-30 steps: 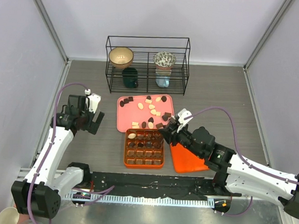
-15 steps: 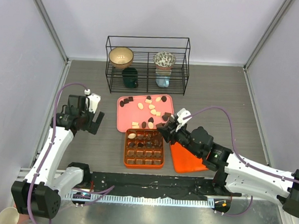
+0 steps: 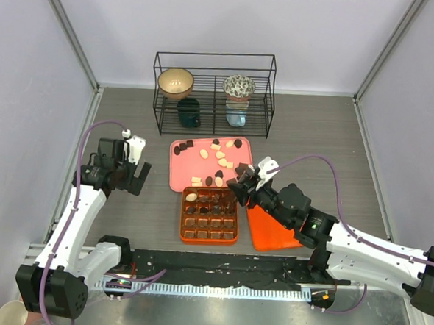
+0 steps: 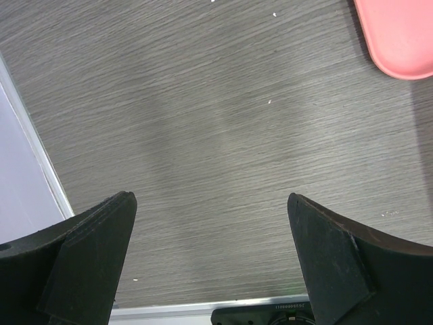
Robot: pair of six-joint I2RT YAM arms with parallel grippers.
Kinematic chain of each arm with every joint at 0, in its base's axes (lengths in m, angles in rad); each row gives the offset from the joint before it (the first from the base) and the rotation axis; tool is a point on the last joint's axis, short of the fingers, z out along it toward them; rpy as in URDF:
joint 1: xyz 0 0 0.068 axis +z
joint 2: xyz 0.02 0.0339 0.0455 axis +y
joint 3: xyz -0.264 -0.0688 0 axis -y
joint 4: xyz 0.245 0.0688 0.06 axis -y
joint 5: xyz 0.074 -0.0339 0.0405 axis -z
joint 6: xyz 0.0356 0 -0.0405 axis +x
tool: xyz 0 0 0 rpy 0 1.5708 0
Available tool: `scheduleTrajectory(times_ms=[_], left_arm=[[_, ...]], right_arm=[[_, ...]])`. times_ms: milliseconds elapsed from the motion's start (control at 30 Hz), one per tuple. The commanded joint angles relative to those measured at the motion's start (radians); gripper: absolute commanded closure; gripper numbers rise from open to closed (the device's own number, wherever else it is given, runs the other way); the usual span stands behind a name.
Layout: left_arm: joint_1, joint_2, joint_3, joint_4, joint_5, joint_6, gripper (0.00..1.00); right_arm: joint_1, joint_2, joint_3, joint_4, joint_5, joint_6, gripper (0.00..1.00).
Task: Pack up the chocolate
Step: Place the fake chocolate in the packing box, then pick up the fake chocolate from the plate.
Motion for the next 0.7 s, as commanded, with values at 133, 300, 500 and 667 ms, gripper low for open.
scheduleTrajectory(times_ms=[133,300,500,667], left_arm=[[-0.001,-0.020,0.022,-0.005,-0.009,-0.008,0.00],[0.000,-0.026,0.017,-0.006,-0.012,-0.005,0.00],[0.000,-0.029,0.017,-0.006,-0.012,-0.002,0.00],[-0.001,-0.029,0.031,-0.014,-0.013,-0.002,0.00]], right_arm=[[0.006,0.047,0.094,0.160,0.076,-0.099,0.66],[-0.028,0.171,0.180,0.234,0.081,-0.197,0.70],[-0.187,0.366,0.244,0.377,-0.031,-0.168,0.70],[-0.260,0.507,0.282,0.487,-0.085,-0.168,0.64]])
